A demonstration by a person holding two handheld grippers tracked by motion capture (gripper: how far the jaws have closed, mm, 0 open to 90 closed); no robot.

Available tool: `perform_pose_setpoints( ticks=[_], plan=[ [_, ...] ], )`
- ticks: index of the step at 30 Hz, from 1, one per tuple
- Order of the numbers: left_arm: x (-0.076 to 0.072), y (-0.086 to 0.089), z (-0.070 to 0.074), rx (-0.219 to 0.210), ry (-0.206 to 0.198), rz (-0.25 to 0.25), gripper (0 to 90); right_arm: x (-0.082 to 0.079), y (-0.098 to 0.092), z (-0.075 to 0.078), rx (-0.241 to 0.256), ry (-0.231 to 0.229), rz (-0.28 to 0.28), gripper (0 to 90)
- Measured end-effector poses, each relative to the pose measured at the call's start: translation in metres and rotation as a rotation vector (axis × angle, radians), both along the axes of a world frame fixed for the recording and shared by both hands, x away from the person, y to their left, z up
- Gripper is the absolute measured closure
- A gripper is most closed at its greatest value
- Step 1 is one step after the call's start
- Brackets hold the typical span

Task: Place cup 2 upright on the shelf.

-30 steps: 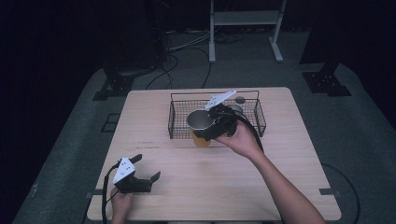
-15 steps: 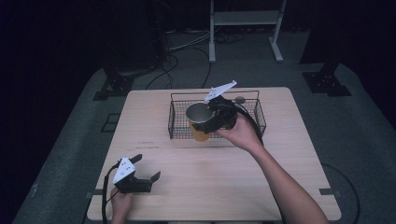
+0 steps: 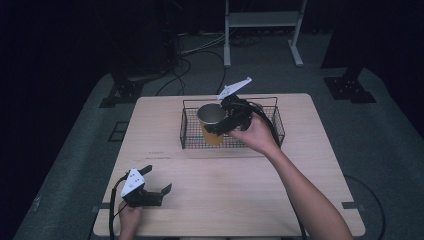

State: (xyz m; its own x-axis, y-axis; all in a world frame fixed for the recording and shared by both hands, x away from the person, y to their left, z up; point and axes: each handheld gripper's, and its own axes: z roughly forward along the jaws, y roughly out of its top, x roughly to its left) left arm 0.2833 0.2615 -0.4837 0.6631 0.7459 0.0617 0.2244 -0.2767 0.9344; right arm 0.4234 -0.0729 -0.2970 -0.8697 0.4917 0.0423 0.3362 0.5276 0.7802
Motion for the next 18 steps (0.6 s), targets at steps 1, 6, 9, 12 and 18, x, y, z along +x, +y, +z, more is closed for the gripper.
perform_pose_setpoints(
  ticks=[1,6,9,12,18],
  plan=[
    [0.000,0.000,0.000,0.001,-0.001,0.000,0.0,0.001,0.000,0.001,0.001,0.000,0.001,13.3],
    [0.000,0.000,0.000,0.001,-0.001,-0.001,0.0,0.004,0.003,0.006,0.000,-0.004,0.004,13.3],
    [0.000,0.000,0.000,0.001,-0.001,-0.001,0.0,0.007,0.004,0.008,-0.005,-0.002,0.001,13.3],
    [0.000,0.000,0.000,0.001,-0.001,-0.001,0.0,0.010,0.005,0.011,-0.008,-0.003,0.002,13.3],
    [0.000,0.000,0.000,-0.002,0.001,-0.001,0.0,0.015,0.007,0.016,-0.007,-0.005,-0.003,13.3]
  ],
)
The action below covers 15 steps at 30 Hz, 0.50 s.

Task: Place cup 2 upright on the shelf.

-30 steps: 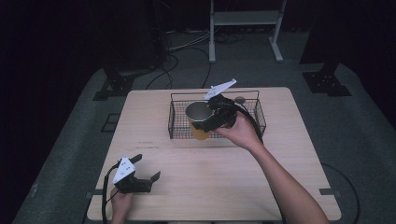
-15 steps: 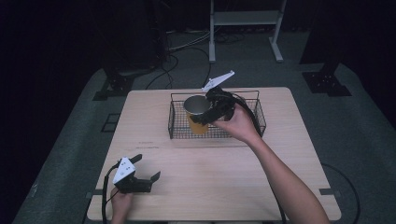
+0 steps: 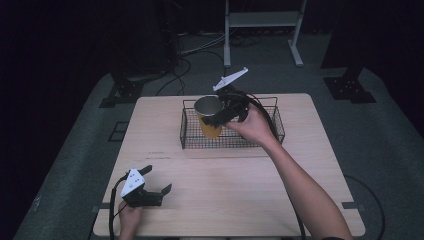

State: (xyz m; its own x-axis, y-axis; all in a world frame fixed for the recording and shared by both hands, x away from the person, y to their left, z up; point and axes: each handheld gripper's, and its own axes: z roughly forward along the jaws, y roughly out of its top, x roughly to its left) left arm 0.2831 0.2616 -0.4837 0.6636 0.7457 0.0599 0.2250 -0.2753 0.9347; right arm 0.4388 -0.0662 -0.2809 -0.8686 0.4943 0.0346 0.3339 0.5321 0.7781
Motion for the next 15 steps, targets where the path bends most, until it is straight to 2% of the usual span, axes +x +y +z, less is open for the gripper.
perform_pose_setpoints(
  ticks=[15],
  plan=[
    [0.000,0.001,0.000,0.002,-0.001,-0.002,0.0,0.014,0.009,0.017,0.001,-0.005,0.000,13.3]
  ],
)
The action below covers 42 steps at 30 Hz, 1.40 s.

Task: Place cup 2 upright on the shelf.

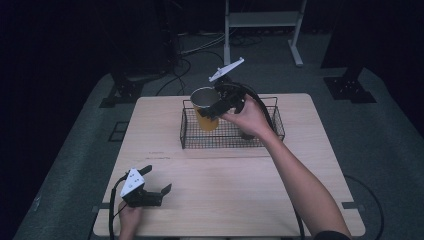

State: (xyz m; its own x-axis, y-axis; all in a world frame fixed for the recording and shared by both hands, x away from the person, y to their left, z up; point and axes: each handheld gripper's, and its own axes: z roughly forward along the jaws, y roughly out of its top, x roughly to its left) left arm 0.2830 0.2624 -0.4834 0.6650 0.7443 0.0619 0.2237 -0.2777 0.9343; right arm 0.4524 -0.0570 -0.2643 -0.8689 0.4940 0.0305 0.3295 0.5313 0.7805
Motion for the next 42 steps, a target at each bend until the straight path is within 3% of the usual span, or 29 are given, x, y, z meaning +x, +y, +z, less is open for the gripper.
perform_pose_setpoints(
  ticks=[13,25,42],
  plan=[
    [0.000,0.000,0.000,-0.003,-0.001,-0.001,0.0,0.020,0.006,0.000,0.003,0.019,-0.031,13.3],
    [0.000,0.000,0.000,-0.003,-0.002,-0.001,0.0,0.045,0.006,-0.019,-0.029,0.052,-0.091,13.2],
    [0.000,0.000,0.000,-0.007,-0.003,-0.002,0.0,0.067,0.007,-0.043,-0.023,0.082,-0.149,13.2]
  ],
)
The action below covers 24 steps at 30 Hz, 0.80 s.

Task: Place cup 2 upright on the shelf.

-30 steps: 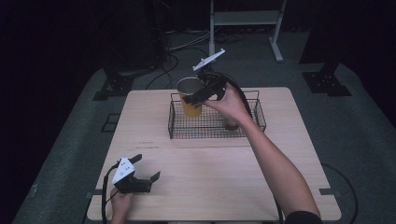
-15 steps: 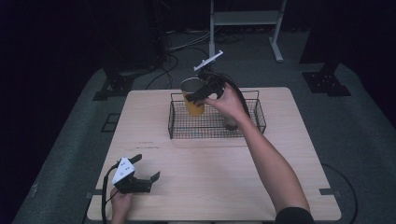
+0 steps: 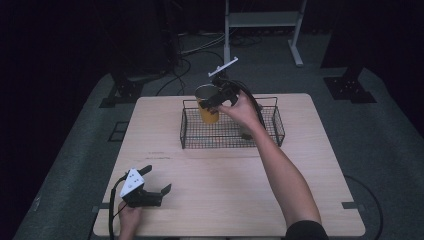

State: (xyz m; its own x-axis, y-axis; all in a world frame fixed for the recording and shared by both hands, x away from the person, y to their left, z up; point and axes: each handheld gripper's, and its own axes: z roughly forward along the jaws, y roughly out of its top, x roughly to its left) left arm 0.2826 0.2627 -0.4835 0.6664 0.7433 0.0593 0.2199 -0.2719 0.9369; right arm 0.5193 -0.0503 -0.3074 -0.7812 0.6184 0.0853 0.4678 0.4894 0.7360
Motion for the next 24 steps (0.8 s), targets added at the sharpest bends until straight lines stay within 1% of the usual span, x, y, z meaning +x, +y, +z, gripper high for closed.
perform_pose_setpoints(
  ticks=[7,19,24],
  plan=[
    [0.000,0.000,0.000,-0.001,-0.001,0.000,0.0,0.007,0.001,-0.009,0.003,0.011,-0.019,13.2],
    [0.000,0.001,0.000,0.003,-0.001,0.000,0.0,0.013,0.008,-0.023,-0.028,0.017,-0.033,13.2],
    [0.000,0.000,0.000,-0.003,-0.003,0.001,0.0,0.016,0.011,-0.029,-0.035,0.023,-0.039,13.1]
  ],
)
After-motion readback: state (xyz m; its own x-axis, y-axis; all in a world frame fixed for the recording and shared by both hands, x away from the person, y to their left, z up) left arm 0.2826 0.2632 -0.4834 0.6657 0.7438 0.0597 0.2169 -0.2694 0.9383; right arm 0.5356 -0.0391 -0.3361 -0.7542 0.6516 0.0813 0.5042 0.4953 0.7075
